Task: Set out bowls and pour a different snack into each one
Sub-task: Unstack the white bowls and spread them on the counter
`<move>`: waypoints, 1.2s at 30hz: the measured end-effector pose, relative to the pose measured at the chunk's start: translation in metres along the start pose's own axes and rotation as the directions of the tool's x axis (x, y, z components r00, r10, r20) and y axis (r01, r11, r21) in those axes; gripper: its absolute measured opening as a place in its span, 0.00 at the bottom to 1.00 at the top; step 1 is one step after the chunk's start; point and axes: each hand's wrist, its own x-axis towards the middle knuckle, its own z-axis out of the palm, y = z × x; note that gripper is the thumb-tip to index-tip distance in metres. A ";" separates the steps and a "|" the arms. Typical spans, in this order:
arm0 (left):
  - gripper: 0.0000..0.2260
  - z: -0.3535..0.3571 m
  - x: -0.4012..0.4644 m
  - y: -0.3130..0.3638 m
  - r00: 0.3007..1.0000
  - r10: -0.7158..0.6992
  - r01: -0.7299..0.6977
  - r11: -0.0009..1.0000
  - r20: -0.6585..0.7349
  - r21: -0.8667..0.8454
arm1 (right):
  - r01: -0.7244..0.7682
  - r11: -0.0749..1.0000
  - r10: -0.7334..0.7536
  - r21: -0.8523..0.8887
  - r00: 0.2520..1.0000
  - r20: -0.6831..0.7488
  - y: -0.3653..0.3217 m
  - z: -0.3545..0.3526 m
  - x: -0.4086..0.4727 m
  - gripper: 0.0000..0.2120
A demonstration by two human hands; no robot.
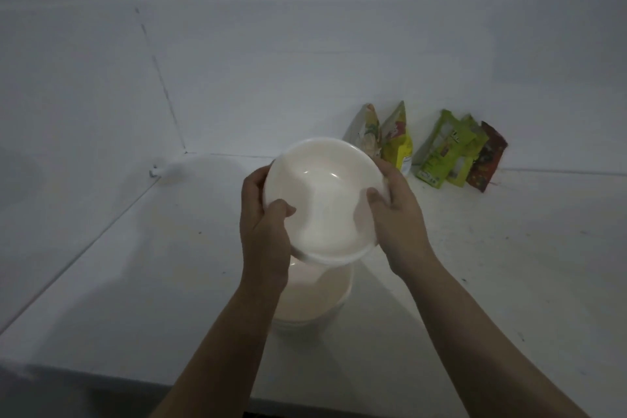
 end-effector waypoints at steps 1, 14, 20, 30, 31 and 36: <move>0.25 0.009 0.004 -0.002 0.999 -0.032 0.033 0.998 0.025 -0.055 | -0.003 1.000 0.003 -0.005 1.000 -0.030 -0.002 -0.009 0.003 0.22; 0.22 0.203 -0.038 -0.086 0.713 -0.585 0.641 0.767 0.387 -0.022 | -0.231 0.949 0.139 -0.214 0.916 -0.376 0.069 -0.214 0.037 0.19; 0.21 0.279 -0.058 -0.124 0.743 -0.616 0.639 0.769 0.260 -0.004 | -0.418 0.902 0.396 0.110 0.697 -0.598 0.124 -0.341 0.059 0.20; 0.22 0.354 -0.083 -0.154 0.770 -0.623 0.632 0.774 0.136 -0.037 | -0.358 0.789 0.599 0.500 0.632 -0.493 0.200 -0.437 0.089 0.30; 0.21 0.358 -0.084 -0.155 0.771 -0.624 0.632 0.774 0.131 -0.039 | -0.347 0.797 0.587 0.494 0.638 -0.499 0.203 -0.440 0.091 0.29; 0.20 0.368 -0.092 -0.158 0.761 -0.638 0.647 0.760 0.115 -0.058 | -0.358 0.732 0.660 0.579 0.581 -0.476 0.213 -0.442 0.089 0.26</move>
